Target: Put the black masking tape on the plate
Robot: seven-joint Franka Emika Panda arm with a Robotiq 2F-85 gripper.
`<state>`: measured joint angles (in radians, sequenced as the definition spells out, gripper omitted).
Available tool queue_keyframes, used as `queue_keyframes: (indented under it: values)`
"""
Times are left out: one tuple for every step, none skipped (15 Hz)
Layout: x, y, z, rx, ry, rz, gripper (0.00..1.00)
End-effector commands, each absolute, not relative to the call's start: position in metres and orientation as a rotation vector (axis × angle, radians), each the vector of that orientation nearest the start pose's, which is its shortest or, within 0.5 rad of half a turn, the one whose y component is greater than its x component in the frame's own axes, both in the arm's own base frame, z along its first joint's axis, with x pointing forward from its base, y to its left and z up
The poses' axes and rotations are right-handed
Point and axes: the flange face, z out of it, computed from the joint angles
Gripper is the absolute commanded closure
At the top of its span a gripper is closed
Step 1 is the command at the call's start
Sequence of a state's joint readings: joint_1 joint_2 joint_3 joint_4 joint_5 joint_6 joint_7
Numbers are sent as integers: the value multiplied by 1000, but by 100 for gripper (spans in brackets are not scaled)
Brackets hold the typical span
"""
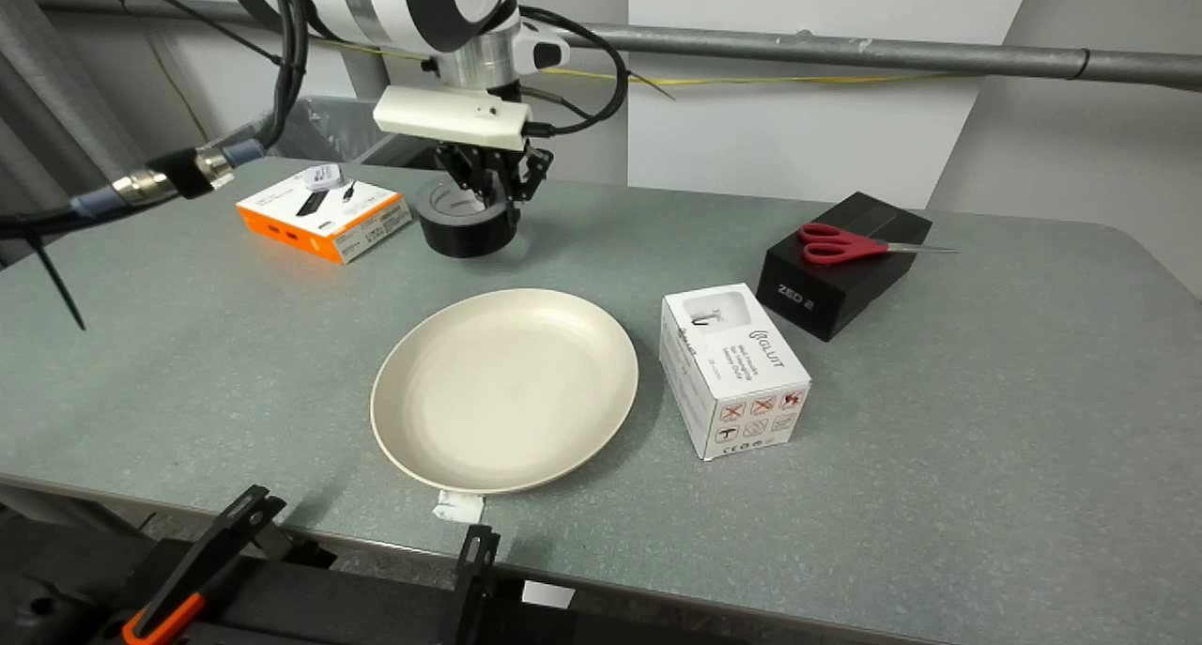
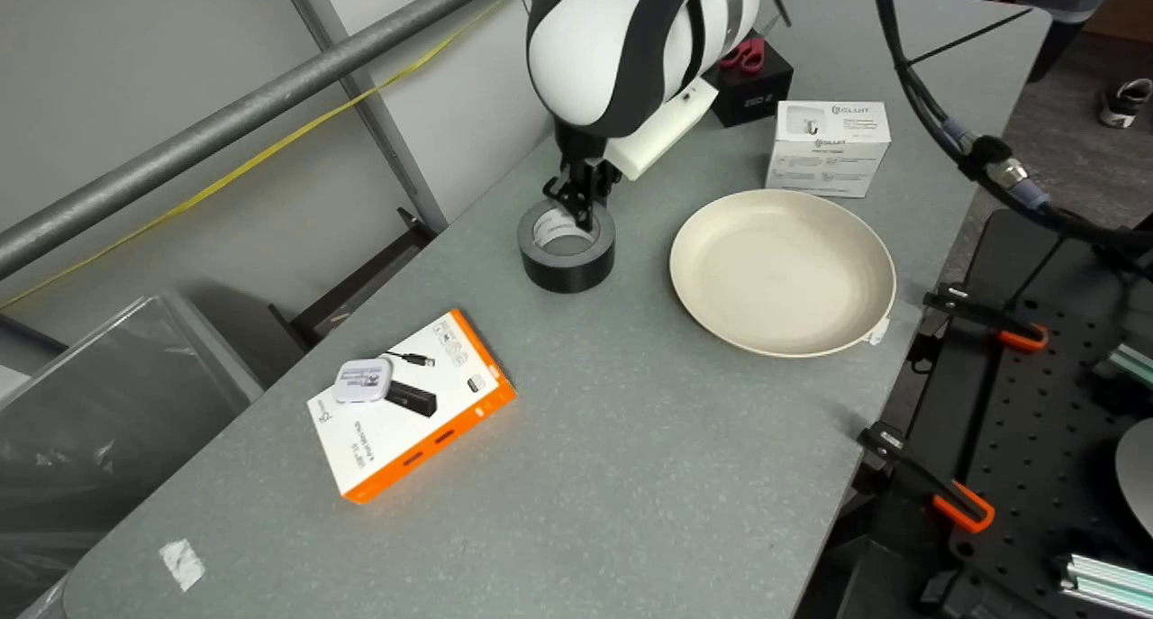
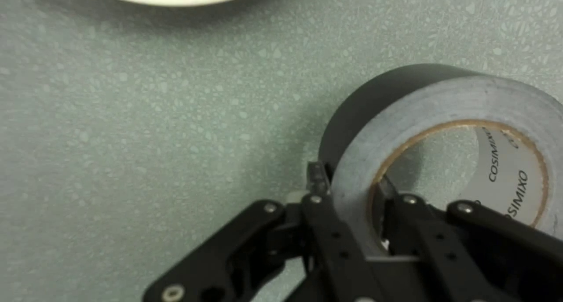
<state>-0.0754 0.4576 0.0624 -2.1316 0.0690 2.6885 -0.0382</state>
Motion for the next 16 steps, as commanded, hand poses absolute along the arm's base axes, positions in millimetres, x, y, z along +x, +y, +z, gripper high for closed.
queue_keyframes:
  values:
    - [527,-34,248,-3085,98,-118,94]
    - [511,-41,254,-3093,106,-100,94]
    - [494,-48,260,-3098,116,-83,94]
    - [477,-55,263,-3113,131,-72,94]
    - [461,-63,266,-3125,152,-68,94]
    - [445,-68,262,-3138,185,-58,94]
    - [434,-76,260,-3144,203,-39,94]
    - [423,-83,256,-3149,219,-3,94]
    - [415,-89,250,-3161,231,36,94]
    - [408,-93,242,-3167,249,84,94]
    - [407,-97,231,-3170,279,119,94]
    - [407,-100,223,-3173,318,120,94]
    - [410,-103,219,-3172,367,101,94]
    - [414,-105,214,-3169,400,76,94]
    - [416,-104,209,-3163,414,97,94]
    - [419,-103,201,-3177,440,83,94]
